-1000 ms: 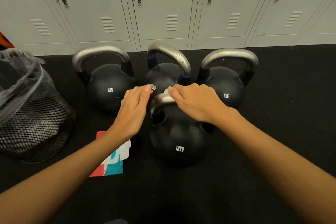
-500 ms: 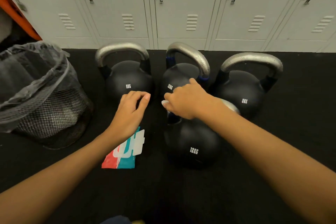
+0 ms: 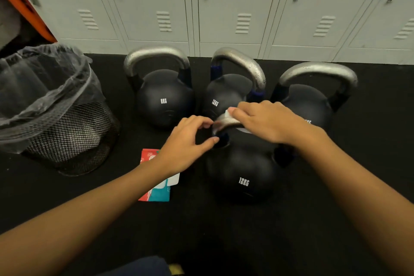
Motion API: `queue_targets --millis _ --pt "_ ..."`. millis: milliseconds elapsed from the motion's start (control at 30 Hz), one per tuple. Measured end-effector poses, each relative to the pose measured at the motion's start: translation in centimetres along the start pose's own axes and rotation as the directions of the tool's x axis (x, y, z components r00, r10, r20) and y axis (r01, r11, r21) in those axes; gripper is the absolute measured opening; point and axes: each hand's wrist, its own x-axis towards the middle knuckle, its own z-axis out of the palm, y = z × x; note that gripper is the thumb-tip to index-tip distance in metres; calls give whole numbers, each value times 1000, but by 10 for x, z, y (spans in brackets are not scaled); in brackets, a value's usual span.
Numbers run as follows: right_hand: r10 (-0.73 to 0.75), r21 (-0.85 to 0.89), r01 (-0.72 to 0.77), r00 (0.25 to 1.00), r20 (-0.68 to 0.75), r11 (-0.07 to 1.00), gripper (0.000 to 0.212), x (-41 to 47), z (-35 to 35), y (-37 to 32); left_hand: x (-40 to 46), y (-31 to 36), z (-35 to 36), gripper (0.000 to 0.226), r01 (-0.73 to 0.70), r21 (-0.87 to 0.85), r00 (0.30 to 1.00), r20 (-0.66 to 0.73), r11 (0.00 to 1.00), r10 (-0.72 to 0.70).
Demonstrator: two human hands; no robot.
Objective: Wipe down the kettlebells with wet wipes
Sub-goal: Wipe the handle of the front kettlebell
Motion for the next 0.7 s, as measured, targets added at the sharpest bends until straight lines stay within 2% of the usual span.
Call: queue_targets --millis 33,100,200,267,367,433,467,533,600,700 --pt "10 37 -10 1000 0 999 32 -6 2 7 2 2 3 39 -13 5 1000 -10 1000 13" --pt "46 218 -40 999 -22 975 31 -20 8 24 4 3 7 41 -22 15 999 -31 1000 22" --pt "107 567 -6 984 -145 824 37 -36 29 46 7 1 10 36 -35 20 997 -66 999 36" --pt "170 670 31 958 -232 742 37 -45 46 52 9 1 11 34 -40 10 996 -80 999 41" --pt "257 710 48 913 -316 702 33 -53 64 54 10 2 11 35 -41 -16 995 -88 999 40" --pt "268 636 37 886 -377 771 32 -51 66 49 9 3 11 36 -41 -24 995 -91 999 39" --pt "237 538 30 876 -419 842 33 -47 64 45 9 3 11 36 -41 -26 995 -92 999 39" --pt "144 237 -29 863 -484 971 43 -38 60 36 10 4 10 35 -38 -35 995 -92 999 35" --pt "67 -25 -96 839 -540 995 50 -27 58 25 10 4 8 36 -36 -41 996 -83 999 32" --pt "-30 -210 -133 777 -629 969 47 -14 61 9 10 3 8 41 -20 -26 998 -53 999 19"
